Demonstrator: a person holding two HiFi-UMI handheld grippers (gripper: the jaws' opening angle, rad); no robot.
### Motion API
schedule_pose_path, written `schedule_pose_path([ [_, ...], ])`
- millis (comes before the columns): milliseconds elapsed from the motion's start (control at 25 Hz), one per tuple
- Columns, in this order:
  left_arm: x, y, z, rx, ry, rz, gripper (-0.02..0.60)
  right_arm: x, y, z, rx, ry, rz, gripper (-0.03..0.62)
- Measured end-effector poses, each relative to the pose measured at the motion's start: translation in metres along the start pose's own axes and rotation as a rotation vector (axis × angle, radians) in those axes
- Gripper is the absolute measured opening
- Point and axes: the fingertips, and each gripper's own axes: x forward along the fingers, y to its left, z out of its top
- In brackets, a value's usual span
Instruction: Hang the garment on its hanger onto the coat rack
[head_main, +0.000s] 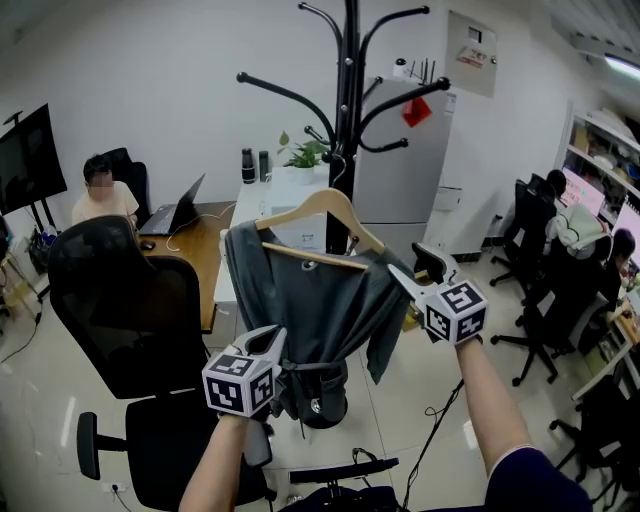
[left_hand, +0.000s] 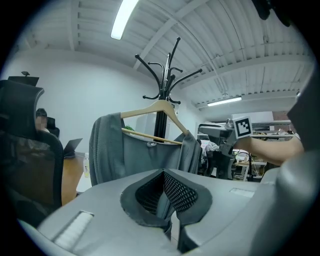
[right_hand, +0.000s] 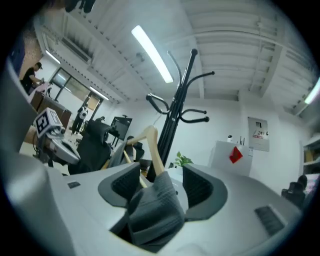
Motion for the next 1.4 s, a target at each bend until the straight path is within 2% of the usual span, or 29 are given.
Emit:
schedule_pose_path([
  [40,0.0,-0.002,-0.001,-0.004,-0.001,-0.003,-0.014,-0.01,0.01,0.008,0.023,-0.028,0.015,0.278],
  [160,0.0,-0.014,-0.003,-0.011,-0.004,-0.032,-0.014,-0.032,0.049,0.012,0.14,-0.067,0.082,0.211],
  [200,0.0,-0.02,-0.005,-0.008,-0.003,-0.049,-0.014,-0.039,0.061,0.01,0.2,-0.078,0.102,0.139],
  [280,0.001,-0.03,-0.007,-0.004,0.0,-0.081,-0.014,-0.052,0.082,0.008,0.304,-0.102,0.122,0.055],
  [400,0.001,-0.04,-0.007,-0.016,-0.008,-0.106,-0.014,-0.058,0.108,-0.005,0.369,-0.1,0.114,0.005],
  [600,0.004,-0.053,-0.012,-0.022,-0.005,-0.135,-0.014,-0.061,0.134,-0.035,0.463,-0.062,0.103,0.008],
  [760,0.008,-0.061,-0.018,-0.031,0.008,-0.15,-0.014,-0.064,0.148,-0.048,0.517,-0.036,0.128,0.008],
  [1400,0.015,-0.073,-0.022,-0.041,0.01,-0.158,-0.014,-0.061,0.157,-0.047,0.507,-0.027,0.187,0.008],
])
